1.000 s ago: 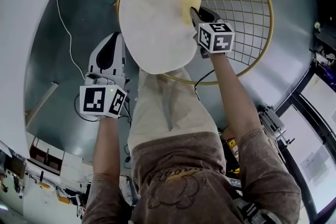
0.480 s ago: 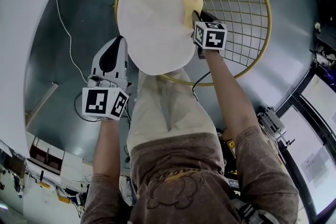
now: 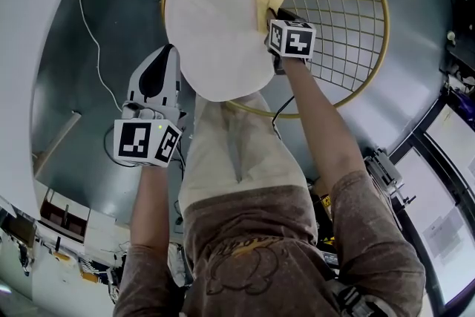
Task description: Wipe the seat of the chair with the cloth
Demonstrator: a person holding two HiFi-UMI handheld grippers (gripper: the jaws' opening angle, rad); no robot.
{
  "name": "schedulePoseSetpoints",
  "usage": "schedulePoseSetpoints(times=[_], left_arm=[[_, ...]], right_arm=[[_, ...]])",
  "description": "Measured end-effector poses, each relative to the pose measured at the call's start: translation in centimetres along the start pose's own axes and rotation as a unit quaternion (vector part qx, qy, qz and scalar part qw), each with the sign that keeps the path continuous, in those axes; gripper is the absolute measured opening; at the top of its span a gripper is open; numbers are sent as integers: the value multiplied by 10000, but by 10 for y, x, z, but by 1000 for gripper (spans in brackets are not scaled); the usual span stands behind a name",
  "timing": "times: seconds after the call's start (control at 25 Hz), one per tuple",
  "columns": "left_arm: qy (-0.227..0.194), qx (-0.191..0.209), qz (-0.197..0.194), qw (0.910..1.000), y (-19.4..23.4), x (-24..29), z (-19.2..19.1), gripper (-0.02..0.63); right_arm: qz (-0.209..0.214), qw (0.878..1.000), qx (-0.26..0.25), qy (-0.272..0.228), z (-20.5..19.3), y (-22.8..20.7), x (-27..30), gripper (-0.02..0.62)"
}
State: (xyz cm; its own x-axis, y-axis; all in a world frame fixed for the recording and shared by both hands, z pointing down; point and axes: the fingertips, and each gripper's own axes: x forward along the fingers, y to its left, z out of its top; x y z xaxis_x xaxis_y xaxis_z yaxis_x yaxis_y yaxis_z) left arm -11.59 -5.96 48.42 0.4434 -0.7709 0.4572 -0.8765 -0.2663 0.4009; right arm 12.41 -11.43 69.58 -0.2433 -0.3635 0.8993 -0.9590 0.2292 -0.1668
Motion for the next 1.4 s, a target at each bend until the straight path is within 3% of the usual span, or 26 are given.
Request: schedulePoseSetpoints(times=[0.84,1.4], left_arm=[[5,-71,157,9999,13,-16,-9,9],[-13,-114,213,9997,20,-21,-11,9]], right_arm=[[765,9968,-211,-83,-2,91,11,71],[1250,9921,6,-65,-17,144,9,71]])
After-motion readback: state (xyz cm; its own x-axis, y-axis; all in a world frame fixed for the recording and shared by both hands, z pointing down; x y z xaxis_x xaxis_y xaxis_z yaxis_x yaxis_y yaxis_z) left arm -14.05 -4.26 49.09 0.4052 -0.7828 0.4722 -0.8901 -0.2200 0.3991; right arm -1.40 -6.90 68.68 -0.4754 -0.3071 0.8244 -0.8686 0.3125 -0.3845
